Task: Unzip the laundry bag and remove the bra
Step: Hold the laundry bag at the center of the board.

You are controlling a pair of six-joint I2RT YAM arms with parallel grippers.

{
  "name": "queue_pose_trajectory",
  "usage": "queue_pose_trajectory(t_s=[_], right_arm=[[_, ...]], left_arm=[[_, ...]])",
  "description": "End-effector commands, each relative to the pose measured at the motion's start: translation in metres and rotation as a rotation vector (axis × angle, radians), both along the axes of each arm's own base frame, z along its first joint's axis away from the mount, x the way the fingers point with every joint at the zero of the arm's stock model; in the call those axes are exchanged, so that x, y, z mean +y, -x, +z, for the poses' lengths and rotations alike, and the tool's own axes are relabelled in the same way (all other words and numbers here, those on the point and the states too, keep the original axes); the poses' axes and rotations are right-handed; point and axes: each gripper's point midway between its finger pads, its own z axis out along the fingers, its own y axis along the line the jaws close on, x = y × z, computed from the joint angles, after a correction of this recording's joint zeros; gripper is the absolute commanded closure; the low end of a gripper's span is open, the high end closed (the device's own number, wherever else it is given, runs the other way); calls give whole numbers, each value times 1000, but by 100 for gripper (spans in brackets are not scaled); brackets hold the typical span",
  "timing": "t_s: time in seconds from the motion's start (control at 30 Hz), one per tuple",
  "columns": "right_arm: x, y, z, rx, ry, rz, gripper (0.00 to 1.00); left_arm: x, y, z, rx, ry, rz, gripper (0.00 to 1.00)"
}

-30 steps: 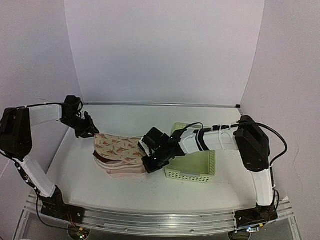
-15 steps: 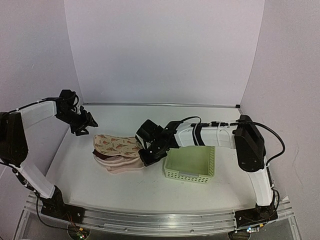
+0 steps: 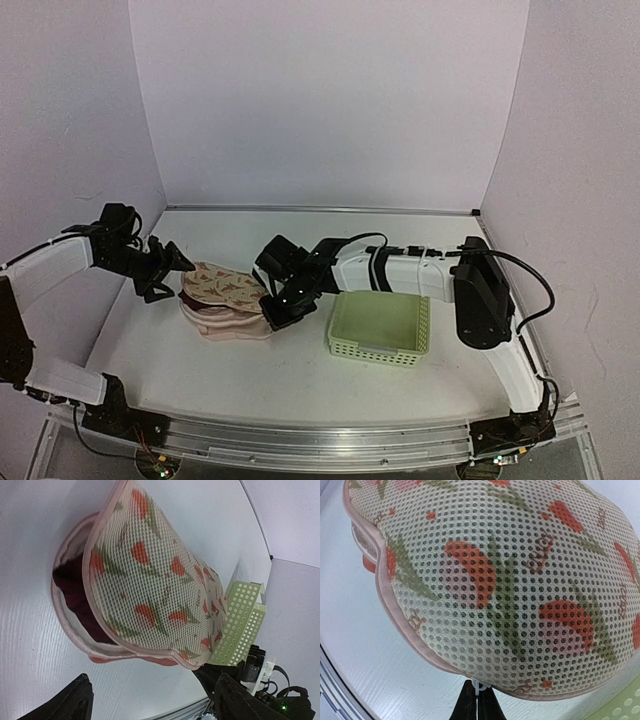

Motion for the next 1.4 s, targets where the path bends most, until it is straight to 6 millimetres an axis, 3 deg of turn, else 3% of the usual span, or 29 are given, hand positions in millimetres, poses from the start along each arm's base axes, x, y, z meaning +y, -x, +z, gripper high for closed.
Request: queue_pose_trajectory(t_s=[0.0,0.27,0.6,0.87,1.27,1.37], right_arm=[[26,10,8,22,-55,29,100],[46,19,3,58,-87,51,100],[62,28,6,56,-112,79,100],[65,34,9,52,-120,91,100],[58,37,11,51,-120,89,100],[57,38,11,53,-124,90,100]], left_arm=[[-18,15,3,2,168,29,14],[-47,33,-26,79,279,107,12],[-73,30,-50,108,354,195,13],[-105,24,-65,147,345,159,14],[-116,16,-83,168,371,187,36],[-117,13,-82,160,374,191,45]])
